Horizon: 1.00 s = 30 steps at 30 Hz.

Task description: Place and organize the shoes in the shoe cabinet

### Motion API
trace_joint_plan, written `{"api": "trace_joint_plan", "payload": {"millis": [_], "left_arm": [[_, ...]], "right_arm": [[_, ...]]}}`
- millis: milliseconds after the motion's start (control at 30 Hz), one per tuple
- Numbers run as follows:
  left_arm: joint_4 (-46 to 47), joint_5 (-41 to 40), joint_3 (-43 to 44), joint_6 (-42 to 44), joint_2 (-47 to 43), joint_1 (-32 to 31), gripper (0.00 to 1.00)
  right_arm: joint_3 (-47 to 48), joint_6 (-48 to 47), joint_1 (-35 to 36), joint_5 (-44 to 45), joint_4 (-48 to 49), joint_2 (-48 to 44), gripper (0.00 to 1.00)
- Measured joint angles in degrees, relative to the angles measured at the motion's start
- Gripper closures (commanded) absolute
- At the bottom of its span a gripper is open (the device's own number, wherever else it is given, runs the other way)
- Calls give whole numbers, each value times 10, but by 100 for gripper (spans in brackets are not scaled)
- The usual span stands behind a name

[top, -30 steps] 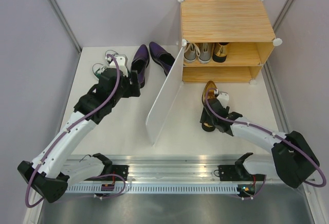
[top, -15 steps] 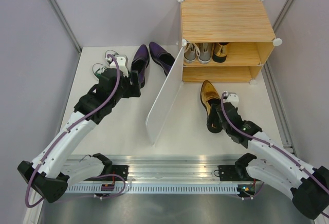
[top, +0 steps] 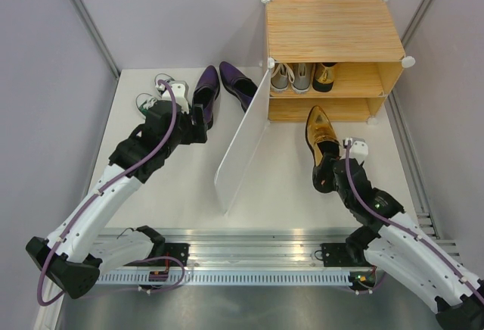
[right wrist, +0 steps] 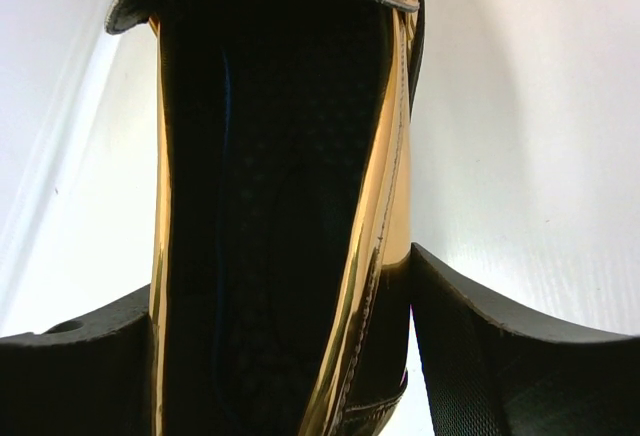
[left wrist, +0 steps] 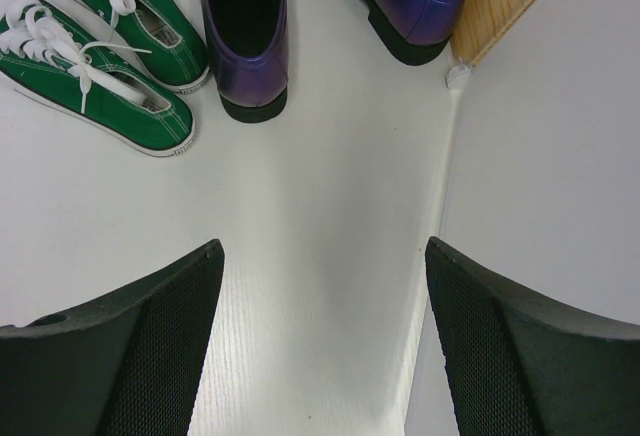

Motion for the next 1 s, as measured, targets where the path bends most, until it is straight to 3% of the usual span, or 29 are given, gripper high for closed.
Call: {"api": "trace_joint_plan", "payload": {"millis": [467,733,1000], "left_arm": [[0,1,0,0,0,0,16],[0,1,-1,0,-2,-1,16],[0,2,-1,0,-7,-8,16]], "right_arm": [[67,3,-2,168,-76,-120,99],[108,-24,-6,188,-33,-27,99],[110,-56,-77,106,0,55,99]]}}
